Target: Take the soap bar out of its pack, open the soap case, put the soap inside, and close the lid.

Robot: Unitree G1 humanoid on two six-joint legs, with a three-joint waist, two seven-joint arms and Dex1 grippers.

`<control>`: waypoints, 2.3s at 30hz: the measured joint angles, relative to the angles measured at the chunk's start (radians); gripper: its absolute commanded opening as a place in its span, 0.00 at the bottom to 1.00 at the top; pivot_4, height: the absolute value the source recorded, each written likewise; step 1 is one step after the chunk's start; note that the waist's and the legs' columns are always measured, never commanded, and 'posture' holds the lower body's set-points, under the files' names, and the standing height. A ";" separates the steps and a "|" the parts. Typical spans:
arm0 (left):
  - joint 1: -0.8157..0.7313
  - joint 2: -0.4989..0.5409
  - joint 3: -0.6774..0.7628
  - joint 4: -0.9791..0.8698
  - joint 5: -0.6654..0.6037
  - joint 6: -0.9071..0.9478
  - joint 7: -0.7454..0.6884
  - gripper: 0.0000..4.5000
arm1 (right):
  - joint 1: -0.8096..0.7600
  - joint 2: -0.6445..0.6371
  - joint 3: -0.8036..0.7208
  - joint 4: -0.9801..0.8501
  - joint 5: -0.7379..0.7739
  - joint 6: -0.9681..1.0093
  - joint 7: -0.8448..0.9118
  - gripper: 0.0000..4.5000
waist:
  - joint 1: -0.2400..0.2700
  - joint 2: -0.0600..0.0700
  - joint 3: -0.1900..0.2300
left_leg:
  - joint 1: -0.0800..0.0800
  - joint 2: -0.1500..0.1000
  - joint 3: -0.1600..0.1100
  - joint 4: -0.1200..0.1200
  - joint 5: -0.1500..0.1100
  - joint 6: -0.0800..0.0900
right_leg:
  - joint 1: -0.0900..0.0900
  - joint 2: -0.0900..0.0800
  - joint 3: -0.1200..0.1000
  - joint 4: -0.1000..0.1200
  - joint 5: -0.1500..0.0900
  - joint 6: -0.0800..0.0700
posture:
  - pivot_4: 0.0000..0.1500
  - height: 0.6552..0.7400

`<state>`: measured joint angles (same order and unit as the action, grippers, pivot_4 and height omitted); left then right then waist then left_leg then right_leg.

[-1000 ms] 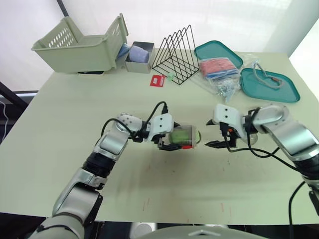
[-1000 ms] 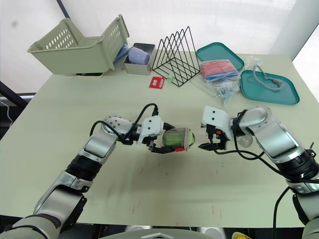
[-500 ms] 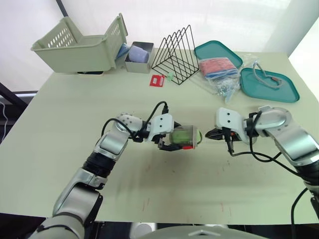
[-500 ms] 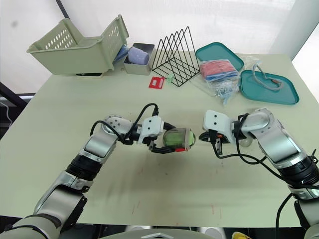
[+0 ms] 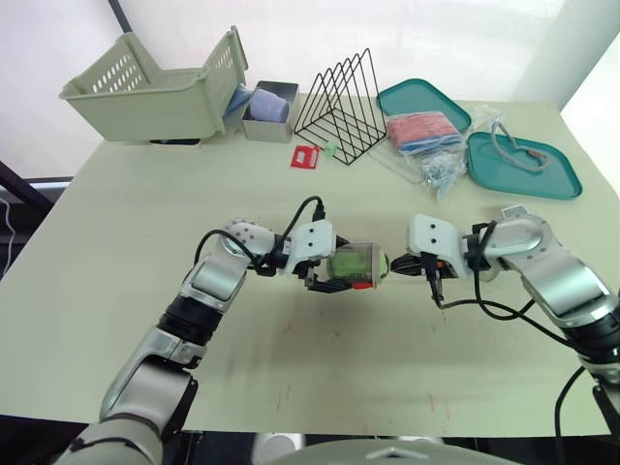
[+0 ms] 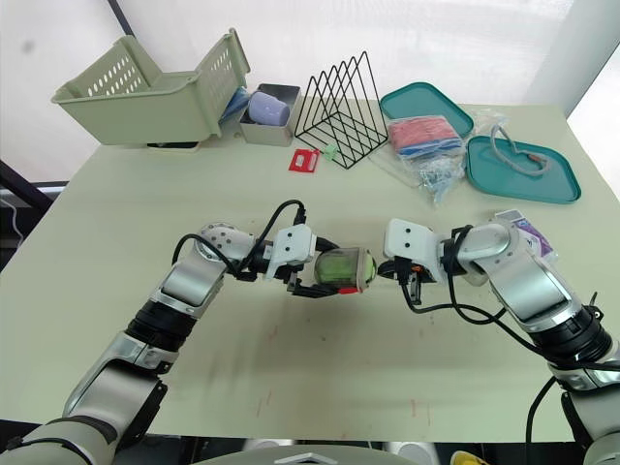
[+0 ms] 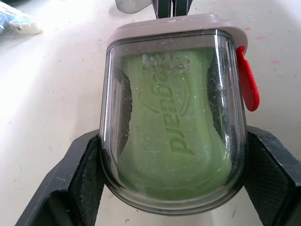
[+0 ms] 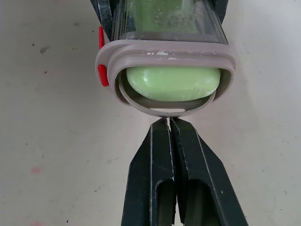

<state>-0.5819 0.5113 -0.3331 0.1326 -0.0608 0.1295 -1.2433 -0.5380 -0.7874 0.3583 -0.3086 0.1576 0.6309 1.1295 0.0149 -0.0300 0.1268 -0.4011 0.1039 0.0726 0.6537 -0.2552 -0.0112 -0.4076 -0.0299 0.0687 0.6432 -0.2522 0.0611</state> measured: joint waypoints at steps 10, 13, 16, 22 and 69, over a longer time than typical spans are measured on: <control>0.023 0.007 0.011 -0.005 0.000 -0.064 0.027 0.77 | 0.188 -0.146 -0.216 -0.008 0.133 0.094 0.023 0.32 | -0.001 0.000 0.000 | 0.000 0.000 0.000 0.000 0.000 0.000 | 0.000 0.000 0.000 0.000 0.000 0.000 | 1.00 1.00; 0.025 -0.006 0.014 -0.005 0.000 -0.103 0.052 0.77 | 0.212 -0.099 -0.304 -0.028 0.246 0.229 -0.006 0.60 | 0.000 0.000 0.000 | 0.000 0.000 0.000 0.000 0.000 0.000 | 0.000 0.000 0.000 0.000 0.000 0.000 | 1.00 1.00; 0.025 -0.024 0.017 -0.005 -0.001 -0.131 0.078 0.77 | 0.246 -0.019 -0.414 -0.054 0.411 0.453 -0.064 0.90 | 0.003 0.000 0.000 | 0.000 0.000 0.000 0.000 0.000 0.000 | 0.001 0.000 0.000 -0.001 0.000 0.000 | 1.00 1.00; 0.026 -0.037 0.018 -0.005 -0.013 -0.147 0.093 0.77 | 0.238 0.075 -0.579 -0.059 0.608 0.795 -0.182 0.99 | 0.000 0.000 0.000 | 0.000 0.000 -0.001 0.000 0.000 0.000 | 0.001 0.000 0.000 0.000 0.000 0.000 | 1.00 1.00; 0.023 -0.087 0.006 -0.037 0.018 -0.244 0.132 0.77 | 0.068 0.400 -0.688 0.221 1.188 0.975 -0.898 0.99 | -0.003 0.000 0.000 | 0.000 0.000 -0.001 -0.001 0.000 0.000 | 0.001 0.000 0.000 0.000 0.000 0.000 | 1.00 1.00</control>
<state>-0.5585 0.4248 -0.3268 0.0959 -0.0427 -0.1142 -1.1115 -0.4703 -0.3879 -0.3301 -0.0872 1.3459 1.6055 0.2311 0.0119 -0.0302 0.1263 -0.4013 0.1035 0.0712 0.6526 -0.2552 -0.0111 -0.4068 -0.0302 0.0688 0.6428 -0.2520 0.0615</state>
